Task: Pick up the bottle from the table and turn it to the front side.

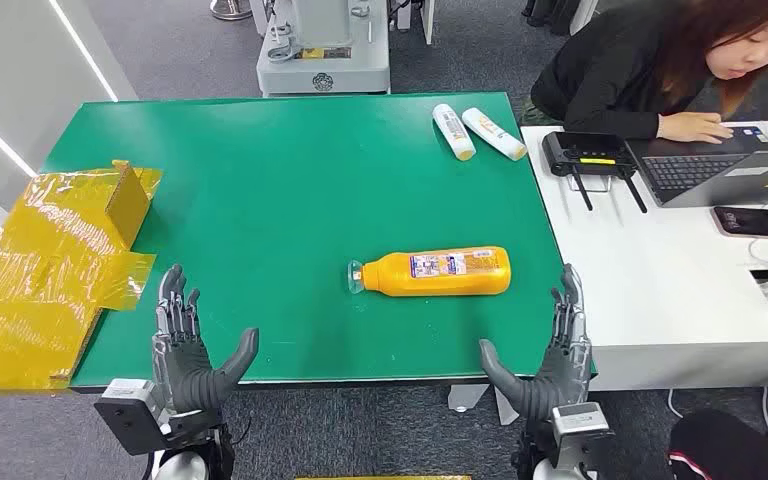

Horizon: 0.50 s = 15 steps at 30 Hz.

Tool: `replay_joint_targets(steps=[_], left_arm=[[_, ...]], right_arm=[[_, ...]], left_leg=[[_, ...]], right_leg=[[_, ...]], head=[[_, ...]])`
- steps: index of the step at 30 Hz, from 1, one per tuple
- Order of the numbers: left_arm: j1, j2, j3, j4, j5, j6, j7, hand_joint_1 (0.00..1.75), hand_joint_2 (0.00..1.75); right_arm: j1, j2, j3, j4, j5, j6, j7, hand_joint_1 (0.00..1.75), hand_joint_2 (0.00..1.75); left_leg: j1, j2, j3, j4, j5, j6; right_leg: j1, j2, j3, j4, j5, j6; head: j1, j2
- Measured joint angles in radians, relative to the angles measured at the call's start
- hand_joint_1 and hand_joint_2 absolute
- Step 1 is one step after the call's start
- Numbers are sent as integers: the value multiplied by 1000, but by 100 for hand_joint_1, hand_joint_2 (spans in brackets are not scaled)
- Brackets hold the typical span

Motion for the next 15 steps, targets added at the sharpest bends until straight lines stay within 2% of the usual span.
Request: replay_joint_targets(steps=[15], left_arm=[[-2, 0, 0, 0, -1, 3, 0, 0, 175]], right_arm=[[-1, 0, -2, 0, 0, 9, -4, 0, 175]], left_leg=[[0, 0, 0, 0, 0, 0]], right_leg=[[0, 0, 0, 0, 0, 0]], head=[[0, 0]])
